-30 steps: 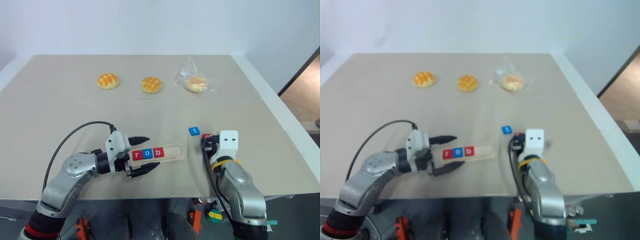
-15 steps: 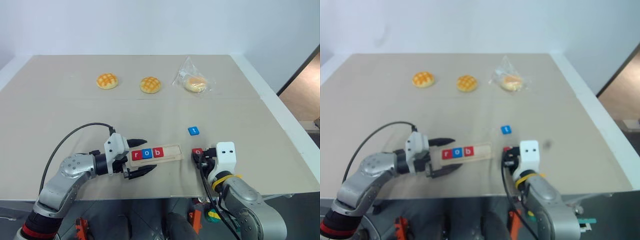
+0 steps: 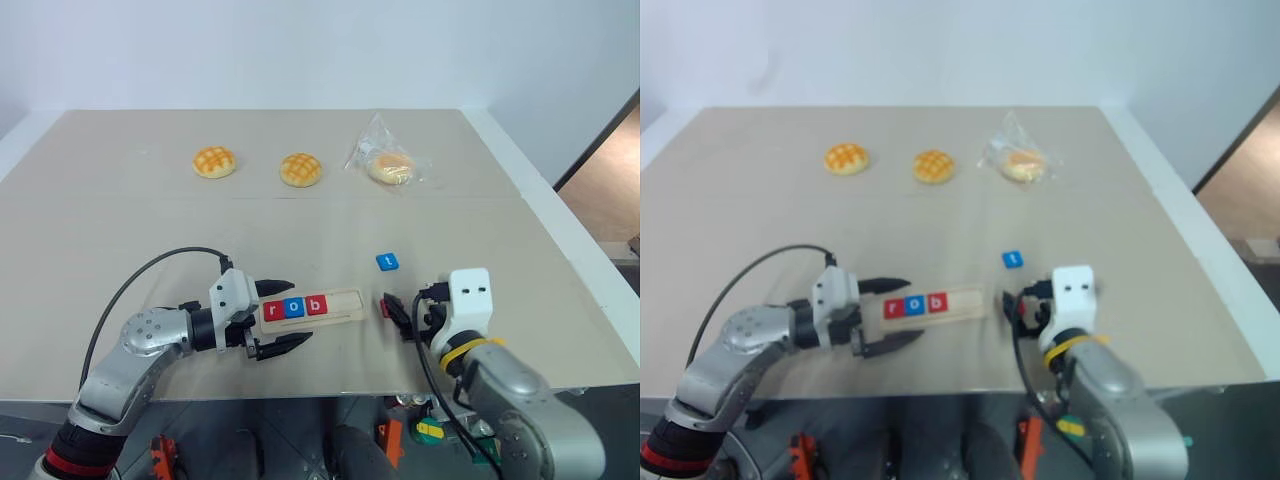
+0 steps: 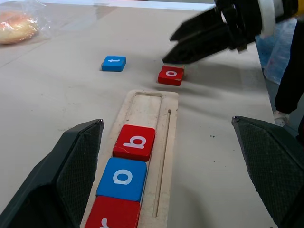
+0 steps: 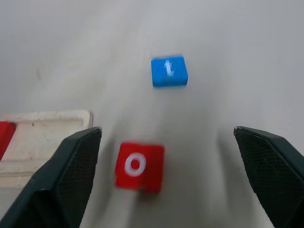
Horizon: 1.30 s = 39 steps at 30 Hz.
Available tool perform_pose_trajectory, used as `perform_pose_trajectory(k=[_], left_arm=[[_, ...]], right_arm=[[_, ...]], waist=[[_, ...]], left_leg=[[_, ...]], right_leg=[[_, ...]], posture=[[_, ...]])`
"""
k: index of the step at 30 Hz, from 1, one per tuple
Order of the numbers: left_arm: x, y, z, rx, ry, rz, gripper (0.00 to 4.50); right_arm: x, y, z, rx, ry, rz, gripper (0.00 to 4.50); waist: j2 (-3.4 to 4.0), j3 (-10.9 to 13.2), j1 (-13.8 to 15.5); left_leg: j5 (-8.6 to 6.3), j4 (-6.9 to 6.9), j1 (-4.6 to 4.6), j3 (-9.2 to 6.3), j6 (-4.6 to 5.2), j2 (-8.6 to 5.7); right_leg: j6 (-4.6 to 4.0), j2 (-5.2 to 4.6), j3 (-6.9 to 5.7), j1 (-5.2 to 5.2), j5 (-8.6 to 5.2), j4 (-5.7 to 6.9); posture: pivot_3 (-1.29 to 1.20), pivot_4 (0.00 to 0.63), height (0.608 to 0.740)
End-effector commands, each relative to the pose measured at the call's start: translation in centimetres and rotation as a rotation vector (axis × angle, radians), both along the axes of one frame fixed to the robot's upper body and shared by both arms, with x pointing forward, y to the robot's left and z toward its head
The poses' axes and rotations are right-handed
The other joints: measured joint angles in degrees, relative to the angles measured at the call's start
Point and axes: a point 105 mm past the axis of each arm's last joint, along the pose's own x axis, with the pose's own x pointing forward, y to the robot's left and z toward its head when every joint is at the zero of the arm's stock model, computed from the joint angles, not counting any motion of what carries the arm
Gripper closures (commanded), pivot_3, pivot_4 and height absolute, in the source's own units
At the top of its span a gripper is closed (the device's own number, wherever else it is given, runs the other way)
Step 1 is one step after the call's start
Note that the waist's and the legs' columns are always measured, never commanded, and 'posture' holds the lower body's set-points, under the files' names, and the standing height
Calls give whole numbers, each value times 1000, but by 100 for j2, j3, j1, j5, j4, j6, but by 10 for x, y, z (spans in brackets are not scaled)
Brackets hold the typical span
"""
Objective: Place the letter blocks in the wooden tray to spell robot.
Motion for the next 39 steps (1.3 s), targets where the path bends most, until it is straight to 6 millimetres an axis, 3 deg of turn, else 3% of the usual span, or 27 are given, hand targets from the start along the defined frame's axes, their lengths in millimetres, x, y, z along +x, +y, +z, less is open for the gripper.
perform_pose_trajectory(k=[1, 3, 5, 12, 14, 17, 21, 22, 29, 39], left_arm=[[-3, -5, 7, -28, -39, -28, 0], [-4, -9, 10, -42, -49, -54, 0], [-4, -10, 11, -42, -55, -61, 0], [-4, -5, 13, -29, -71, -34, 0], [-6, -4, 15, -30, -74, -27, 0], [-8, -5, 16, -32, -79, -17, 0], [-9, -3, 15, -29, -77, 1, 0], [-9, -3, 14, -27, -76, 4, 0], [-8, -3, 10, -14, -70, 3, 0], [-4, -5, 7, -9, -61, -8, 0]], right_arm=[[9, 3, 13, -47, -33, 293, 38], [13, 5, 1, -131, 17, 606, 38], [15, 2, -10, -208, 36, 795, 38], [40, -14, -33, -318, 81, 1020, 38], [45, -13, -33, -320, 70, 1037, 38], [47, -15, -40, -343, 71, 1060, 834], [38, -18, -45, -327, 69, 1087, 834], [34, -17, -46, -321, 71, 1096, 1060], [7, -8, -53, -251, 57, 1041, 1060], [8, -8, -56, -215, 69, 850, 1060]], waist=[[-1, 1, 2], [-7, 6, -1], [-13, 9, 1], [-7, 16, -4], [-6, 17, 8], [-6, 17, 11], [-6, 17, 13], [-6, 16, 15], [-4, 15, 24], [-6, 14, 27]], left_leg=[[0, 0, 1, 0, 0, 0], [-1, 0, 3, 2, 3, -6], [-3, -1, 5, 8, 8, -6], [-28, 2, 2, 6, 50, 1], [-32, 3, 2, 5, 54, 1], [-35, 6, -1, 3, 55, -1], [-36, 12, 0, 3, 54, -4], [-36, 14, 2, 4, 54, -5], [-36, 24, 10, -7, 52, -1], [-32, 33, 11, -5, 46, -3]], right_leg=[[-1, 0, 0, 1, 0, -1], [-8, -3, 0, 7, -5, -8], [-9, -3, 1, 11, -5, -18], [9, 10, 4, 8, -4, -16], [12, 8, 3, 9, -7, -16], [13, 3, 3, 10, -8, -16], [13, -3, 3, 14, -8, -14], [14, -3, 5, 16, -8, -12], [12, 1, -5, 28, -10, -3], [17, 0, -3, 29, 0, 0]], posture=[[0, 150, 740], [0, 150, 740], [0, 150, 740], [0, 150, 740], [0, 150, 740], [0, 150, 740], [0, 150, 740], [0, 150, 740], [0, 150, 740], [0, 150, 740]])
